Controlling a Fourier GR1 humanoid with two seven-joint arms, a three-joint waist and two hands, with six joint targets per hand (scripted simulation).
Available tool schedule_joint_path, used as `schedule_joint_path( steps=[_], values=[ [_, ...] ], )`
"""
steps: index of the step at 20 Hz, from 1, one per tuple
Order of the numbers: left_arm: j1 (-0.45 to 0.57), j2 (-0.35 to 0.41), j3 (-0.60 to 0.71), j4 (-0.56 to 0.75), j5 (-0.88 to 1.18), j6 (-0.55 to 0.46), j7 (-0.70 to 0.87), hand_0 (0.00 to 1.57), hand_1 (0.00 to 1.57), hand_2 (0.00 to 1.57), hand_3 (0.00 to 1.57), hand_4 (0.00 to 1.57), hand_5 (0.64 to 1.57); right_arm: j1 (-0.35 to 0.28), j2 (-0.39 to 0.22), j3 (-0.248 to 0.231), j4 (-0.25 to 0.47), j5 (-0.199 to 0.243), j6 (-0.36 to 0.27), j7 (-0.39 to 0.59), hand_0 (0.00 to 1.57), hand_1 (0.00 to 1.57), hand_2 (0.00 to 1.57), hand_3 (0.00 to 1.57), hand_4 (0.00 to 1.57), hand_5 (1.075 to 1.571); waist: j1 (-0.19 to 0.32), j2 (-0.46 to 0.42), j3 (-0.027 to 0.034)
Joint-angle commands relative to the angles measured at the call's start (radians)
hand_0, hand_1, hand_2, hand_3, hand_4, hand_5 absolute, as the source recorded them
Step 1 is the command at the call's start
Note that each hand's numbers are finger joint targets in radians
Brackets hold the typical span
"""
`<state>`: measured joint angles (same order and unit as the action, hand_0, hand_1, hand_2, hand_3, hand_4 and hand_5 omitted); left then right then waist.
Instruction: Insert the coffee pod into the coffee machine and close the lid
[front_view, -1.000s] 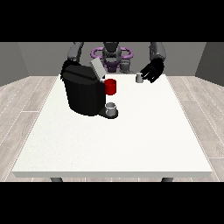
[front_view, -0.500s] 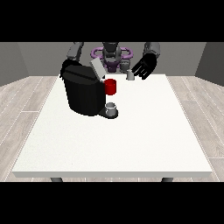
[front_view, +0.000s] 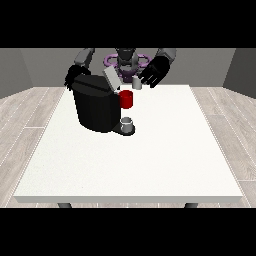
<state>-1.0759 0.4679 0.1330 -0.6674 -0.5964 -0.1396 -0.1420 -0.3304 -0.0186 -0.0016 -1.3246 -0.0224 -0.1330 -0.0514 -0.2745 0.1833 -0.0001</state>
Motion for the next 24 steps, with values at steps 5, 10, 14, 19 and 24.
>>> schedule_joint_path(
  steps=[5,10,14,19,24],
  values=[
    [-0.063,0.037,0.004,0.026,-0.026,-0.009,0.021,1.28,1.28,1.31,1.23,0.50,1.571,0.031,0.010,0.021,-0.054,0.019,-0.012,-0.015,0.00,0.00,0.00,0.00,0.51,1.571,-0.049,0.022,0.0003],
    [-0.067,-0.024,-0.001,0.032,-0.025,0.006,0.044,1.31,1.31,1.33,1.24,0.49,1.571,-0.002,-0.022,0.004,-0.055,0.016,-0.019,0.049,0.00,0.00,0.00,0.00,0.52,1.571,-0.032,0.014,0.0002],
    [-0.078,-0.041,-0.007,0.036,-0.037,0.020,0.059,1.30,1.30,1.33,1.23,0.50,1.571,0.013,-0.007,-0.003,-0.047,0.021,-0.036,-0.003,0.00,0.00,0.00,0.00,0.53,1.571,-0.037,0.042,0.0004],
    [-0.092,-0.032,-0.010,0.033,-0.039,-0.011,0.045,1.26,1.26,1.30,1.21,0.51,1.571,0.001,-0.044,-0.057,-0.032,-0.020,-0.005,-0.020,0.00,0.00,0.00,0.00,0.52,1.571,-0.024,0.055,0.0005],
    [-0.078,-0.055,-0.012,0.032,-0.045,0.017,0.015,1.18,1.18,1.26,1.19,0.50,1.571,0.005,-0.053,-0.058,-0.044,-0.032,0.015,-0.005,0.00,0.00,0.00,0.00,0.50,1.571,-0.024,0.067,0.0004]
  ],
)
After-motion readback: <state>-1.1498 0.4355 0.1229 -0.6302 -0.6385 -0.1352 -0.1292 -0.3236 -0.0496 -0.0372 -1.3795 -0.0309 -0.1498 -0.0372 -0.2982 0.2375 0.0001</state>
